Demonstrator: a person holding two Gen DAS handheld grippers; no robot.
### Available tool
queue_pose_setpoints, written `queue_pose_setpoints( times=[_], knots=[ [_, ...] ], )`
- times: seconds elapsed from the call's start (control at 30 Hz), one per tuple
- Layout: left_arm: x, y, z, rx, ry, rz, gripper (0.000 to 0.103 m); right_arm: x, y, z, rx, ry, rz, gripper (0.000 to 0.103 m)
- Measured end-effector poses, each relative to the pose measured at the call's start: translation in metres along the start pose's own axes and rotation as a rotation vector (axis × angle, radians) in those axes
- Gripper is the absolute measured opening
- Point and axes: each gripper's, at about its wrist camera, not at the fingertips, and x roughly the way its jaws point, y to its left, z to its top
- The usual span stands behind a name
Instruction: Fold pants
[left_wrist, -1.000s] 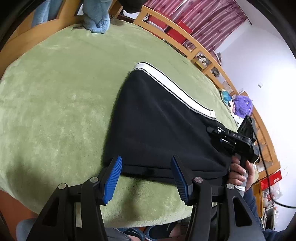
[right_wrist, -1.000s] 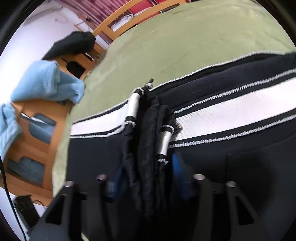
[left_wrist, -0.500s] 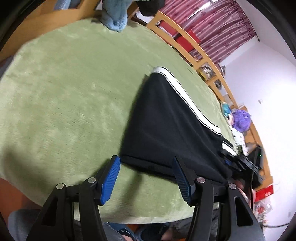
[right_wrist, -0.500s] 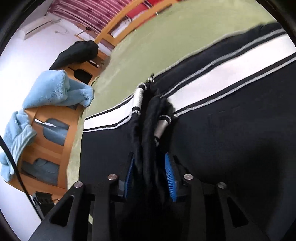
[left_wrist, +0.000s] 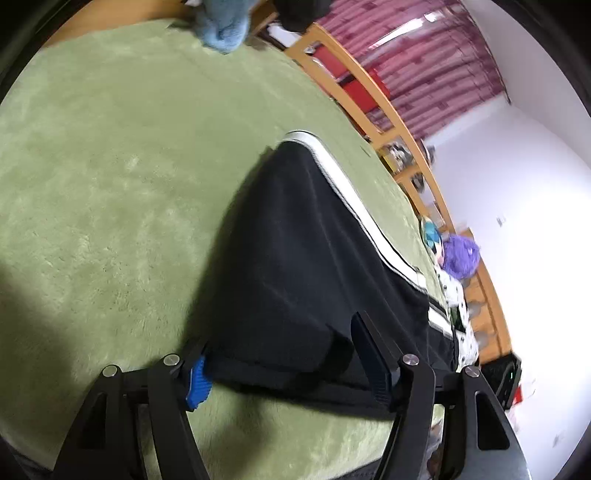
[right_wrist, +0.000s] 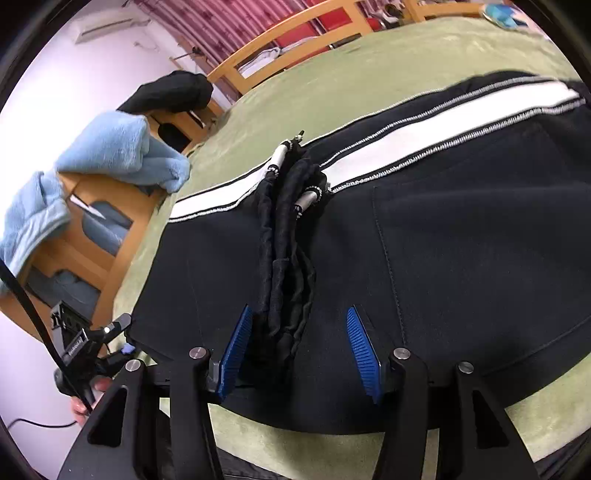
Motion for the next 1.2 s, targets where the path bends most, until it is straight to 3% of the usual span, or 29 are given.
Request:
queue_pose_setpoints(
  times=[0.07,0.2,0.27,0.33,0.4,0.5,0.6,0.67,0.77,0.9,1.0,1.2],
  knots=[
    [-0.003,0.000,0.003,-0.034,-0.012,-0.031,0.064,0.001,0.001,0.000,-0.003,0.005,-0.004,0.053],
    [-0.013,-0.017,0.003,0.006,-0.092,-0.111,0.065,-0.002,0.005,0.001,-0.027,-0.003,-0.030,0.053],
    [0.000,-0.010,0.003,-0.019,-0.055,-0.054,0.067,-0.003,0.005,0.002,-0.027,-0.007,-0.054,0.053],
    [0.014,0.002,0.000,-0.065,0.002,0.005,0.055,-0.003,0.005,0.002,-0.029,0.001,-0.075,0.042],
    [0.009,0.001,0.001,-0.069,-0.014,-0.001,0.053,-0.010,0.004,0.001,-0.047,0.003,-0.122,0.029],
    [0.010,0.001,0.002,-0.110,-0.024,0.009,0.049,-0.024,0.003,0.001,-0.068,-0.015,-0.129,0.028],
    [0.009,0.002,0.003,-0.106,-0.027,0.061,0.032,-0.037,0.003,0.003,-0.062,-0.079,-0.108,0.028],
    [0.003,-0.007,0.005,-0.078,-0.044,0.071,0.016,-0.036,0.004,0.004,-0.073,-0.056,-0.114,0.029],
    [-0.014,-0.036,0.011,-0.009,-0.106,0.076,0.014,-0.036,-0.002,0.004,-0.101,-0.008,-0.163,0.031],
    [-0.034,-0.100,0.015,0.145,-0.194,0.114,0.014,-0.059,-0.029,0.004,-0.090,-0.054,-0.279,0.034],
    [-0.044,-0.156,0.016,0.282,-0.234,0.125,0.014,-0.087,-0.055,0.006,-0.045,-0.095,-0.296,0.034],
    [-0.040,-0.278,0.005,0.509,-0.238,0.025,0.014,-0.144,-0.112,0.015,0.041,-0.173,-0.335,0.039]
  ],
)
